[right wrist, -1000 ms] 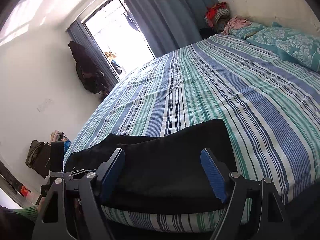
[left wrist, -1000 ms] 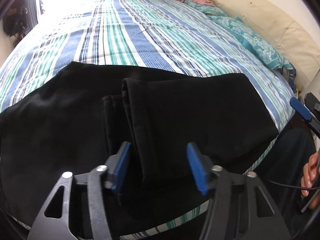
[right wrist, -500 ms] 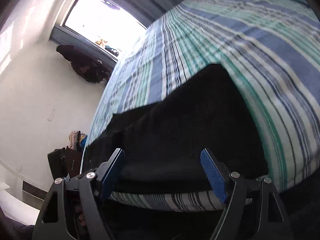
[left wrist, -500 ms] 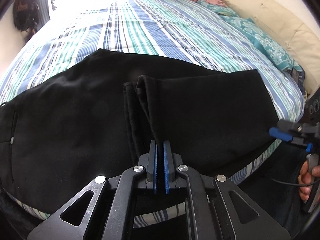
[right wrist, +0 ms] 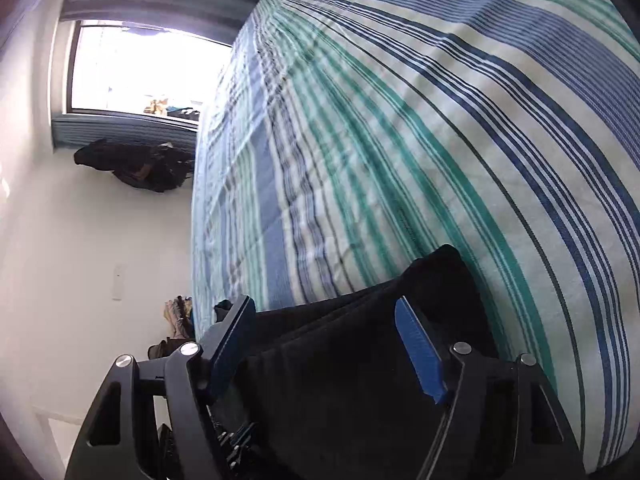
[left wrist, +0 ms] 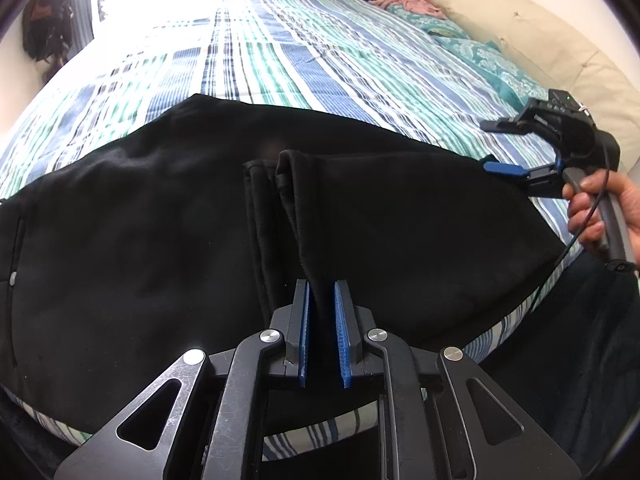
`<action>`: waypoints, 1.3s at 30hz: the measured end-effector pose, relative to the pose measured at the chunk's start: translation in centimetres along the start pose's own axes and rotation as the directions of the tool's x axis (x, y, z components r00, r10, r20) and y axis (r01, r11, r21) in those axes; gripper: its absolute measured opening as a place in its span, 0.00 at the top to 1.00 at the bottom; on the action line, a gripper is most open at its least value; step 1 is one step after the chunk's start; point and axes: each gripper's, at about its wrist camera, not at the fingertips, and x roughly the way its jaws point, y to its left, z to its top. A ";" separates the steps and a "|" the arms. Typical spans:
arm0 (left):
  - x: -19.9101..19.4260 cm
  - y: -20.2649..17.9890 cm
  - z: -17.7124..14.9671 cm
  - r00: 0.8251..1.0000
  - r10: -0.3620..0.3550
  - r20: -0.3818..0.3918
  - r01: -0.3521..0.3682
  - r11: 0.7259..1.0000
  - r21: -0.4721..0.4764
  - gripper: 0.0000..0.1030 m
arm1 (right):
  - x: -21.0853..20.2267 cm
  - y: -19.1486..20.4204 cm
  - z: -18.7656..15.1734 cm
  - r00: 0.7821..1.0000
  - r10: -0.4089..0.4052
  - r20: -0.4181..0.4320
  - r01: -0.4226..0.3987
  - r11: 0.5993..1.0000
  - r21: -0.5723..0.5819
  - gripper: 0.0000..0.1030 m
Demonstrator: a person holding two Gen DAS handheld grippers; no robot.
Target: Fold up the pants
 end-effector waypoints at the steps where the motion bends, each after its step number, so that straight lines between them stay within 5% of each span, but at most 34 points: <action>1: 0.0 0.0 0.0 1.000 -0.003 0.002 0.003 1.000 0.000 0.86 | 0.2 0.2 0.0 1.000 -0.025 0.014 0.025 0.999 -0.038 0.46; 5: -0.2 0.0 0.0 1.000 -0.022 0.003 0.022 1.000 -0.006 0.84 | -3.7 4.3 -2.3 0.994 0.028 0.109 -0.007 0.982 -0.187 0.42; 9: 0.0 0.0 0.1 0.999 -0.039 -0.005 0.039 0.999 -0.017 0.79 | -7.4 6.8 -7.8 0.997 0.043 0.058 -0.025 0.961 -0.275 0.25; 12: 0.1 -0.2 0.1 0.999 -0.046 -0.008 0.046 0.999 -0.017 0.73 | -5.9 4.8 -11.9 0.998 0.037 -0.040 -0.046 0.970 -0.240 0.19; 14: 0.0 -0.3 0.2 0.999 -0.050 -0.009 0.050 0.999 -0.016 0.71 | -3.5 1.7 -13.6 0.996 -0.032 -0.085 0.016 0.984 -0.180 0.19; 16: -0.6 -0.1 0.2 0.998 -0.055 -0.011 0.055 0.998 -0.028 0.71 | -2.8 -0.2 -14.4 0.999 -0.008 -0.054 0.001 0.993 -0.117 0.25; 18: -1.9 0.8 0.3 0.998 -0.066 0.021 0.067 0.995 -0.072 0.55 | -4.3 0.2 -14.6 0.998 0.055 0.005 -0.054 0.993 -0.101 0.25; 20: -3.6 2.3 0.4 0.995 -0.038 0.090 0.050 0.989 -0.136 0.24 | -6.5 1.5 -14.7 0.991 0.103 0.087 -0.090 0.985 -0.150 0.25; 25: -5.1 7.7 0.7 0.989 0.023 0.147 0.027 0.945 -0.325 0.23 | -7.3 4.6 -13.8 0.985 0.111 0.128 -0.070 0.954 -0.291 0.20; 29: -4.5 10.4 -0.5 0.991 0.089 0.098 -0.043 0.917 -0.397 0.23 | -1.2 1.7 -14.1 0.990 0.140 -0.028 -0.143 0.973 -0.182 0.17; 33: -4.4 11.1 -1.0 0.989 0.121 0.090 -0.075 0.912 -0.404 0.23 | -0.5 3.0 -14.8 0.993 0.114 -0.027 -0.117 0.957 -0.264 0.18; 36: -3.7 10.1 -0.6 0.987 0.140 0.079 -0.104 0.931 -0.349 0.22 | -3.1 5.3 -15.4 0.989 0.107 0.103 -0.055 0.907 -0.417 0.18; 39: -1.6 8.7 -0.5 0.987 0.161 0.009 -0.153 0.955 -0.253 0.12 | -3.4 5.8 -15.9 0.988 0.042 0.147 0.033 0.881 -0.473 0.17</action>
